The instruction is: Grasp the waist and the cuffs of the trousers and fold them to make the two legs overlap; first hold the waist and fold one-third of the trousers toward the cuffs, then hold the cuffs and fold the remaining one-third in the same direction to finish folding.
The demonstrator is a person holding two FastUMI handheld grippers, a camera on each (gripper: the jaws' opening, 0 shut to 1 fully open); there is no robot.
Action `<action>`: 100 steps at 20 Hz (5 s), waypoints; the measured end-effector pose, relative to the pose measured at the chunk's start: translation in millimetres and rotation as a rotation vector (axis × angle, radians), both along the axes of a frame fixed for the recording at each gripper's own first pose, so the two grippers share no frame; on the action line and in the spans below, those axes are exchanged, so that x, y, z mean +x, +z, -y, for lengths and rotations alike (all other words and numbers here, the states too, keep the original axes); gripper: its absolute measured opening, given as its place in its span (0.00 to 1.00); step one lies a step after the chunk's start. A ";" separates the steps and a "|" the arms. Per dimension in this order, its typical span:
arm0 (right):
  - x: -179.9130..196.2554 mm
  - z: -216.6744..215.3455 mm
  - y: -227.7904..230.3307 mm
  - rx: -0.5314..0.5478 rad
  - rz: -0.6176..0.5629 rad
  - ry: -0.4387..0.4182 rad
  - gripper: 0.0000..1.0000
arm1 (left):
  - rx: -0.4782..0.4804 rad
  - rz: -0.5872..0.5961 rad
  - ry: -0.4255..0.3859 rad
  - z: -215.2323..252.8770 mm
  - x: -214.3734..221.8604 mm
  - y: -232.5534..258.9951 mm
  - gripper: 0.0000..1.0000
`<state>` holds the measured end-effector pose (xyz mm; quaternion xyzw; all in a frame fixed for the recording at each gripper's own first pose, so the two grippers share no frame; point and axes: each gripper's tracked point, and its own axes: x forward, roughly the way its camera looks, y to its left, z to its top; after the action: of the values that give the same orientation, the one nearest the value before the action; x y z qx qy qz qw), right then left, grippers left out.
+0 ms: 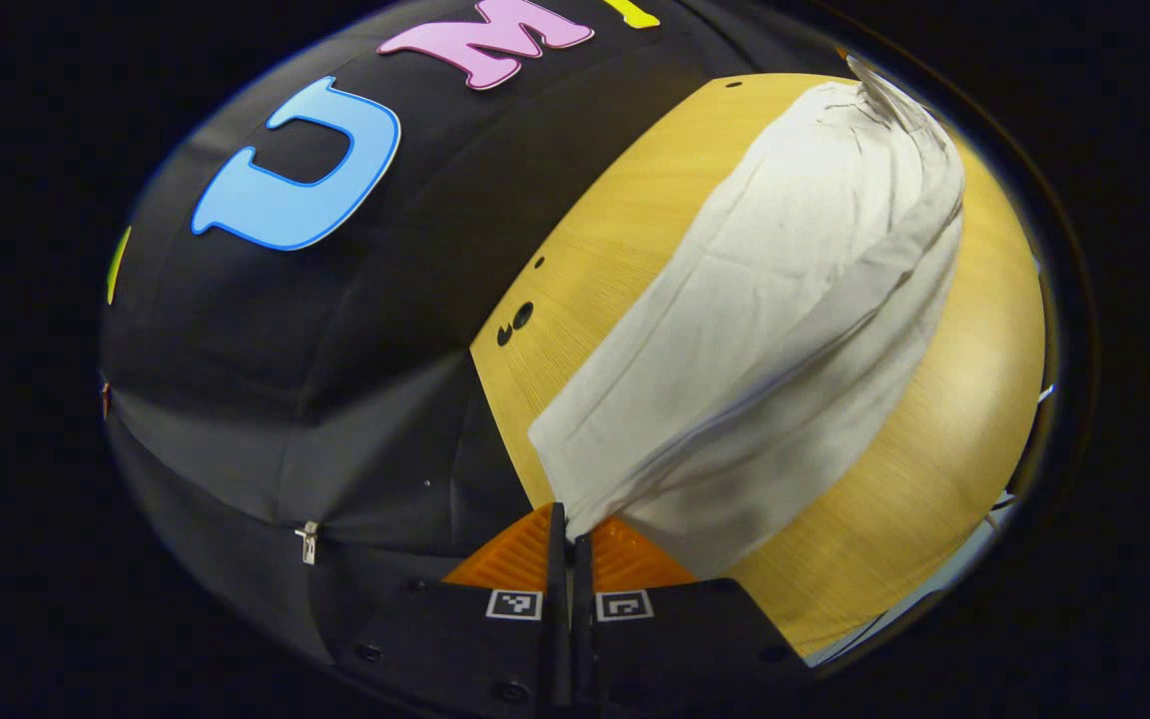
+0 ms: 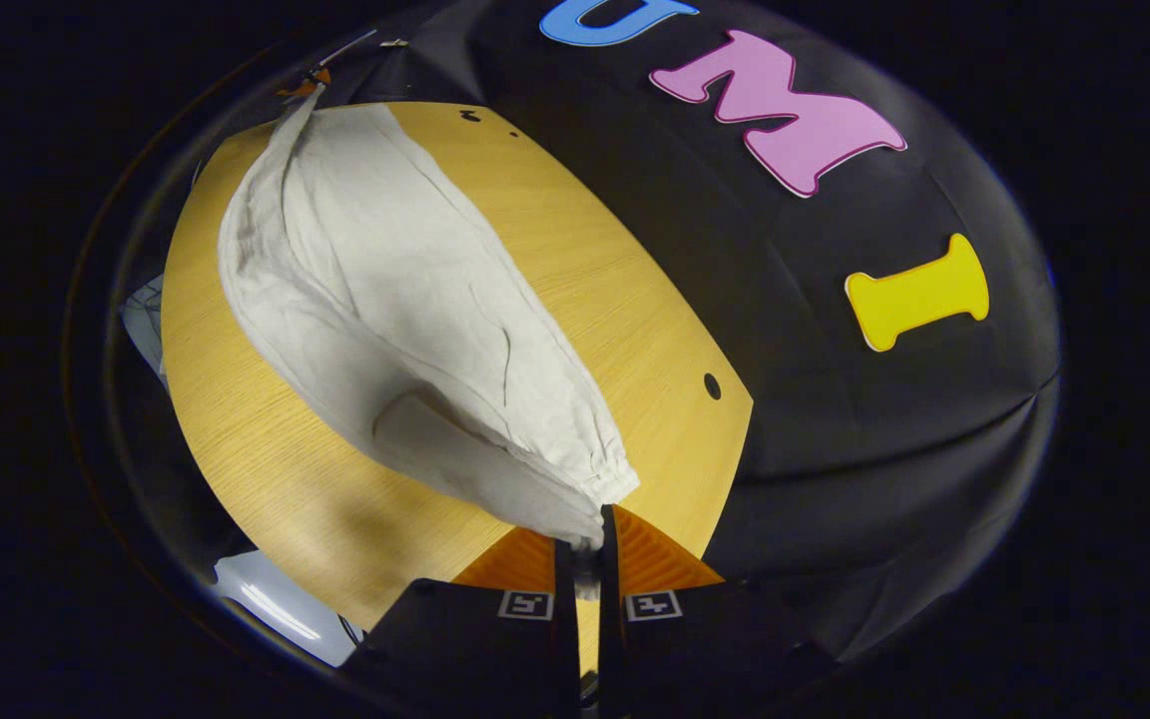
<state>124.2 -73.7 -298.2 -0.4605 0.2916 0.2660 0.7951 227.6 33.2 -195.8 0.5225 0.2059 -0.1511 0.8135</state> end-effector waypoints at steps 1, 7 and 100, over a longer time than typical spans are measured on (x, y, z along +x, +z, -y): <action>8.9 -1.8 0.1 0.002 -0.002 -0.010 0.11 | 0.000 0.008 -0.007 6.7 11.0 2.3 0.06; 43.4 1.2 -19.8 0.014 -0.099 -0.115 0.12 | -0.008 -0.015 -0.013 29.3 66.6 -12.5 0.05; 53.9 47.0 -85.8 1.145 -0.062 -1.264 0.08 | -1.716 -0.351 0.924 50.7 -0.7 -78.6 0.92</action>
<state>178.1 -120.7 -384.0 0.2689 0.3359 -0.1088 0.8961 227.0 -17.6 -274.4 -0.4057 0.3279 0.0080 0.8531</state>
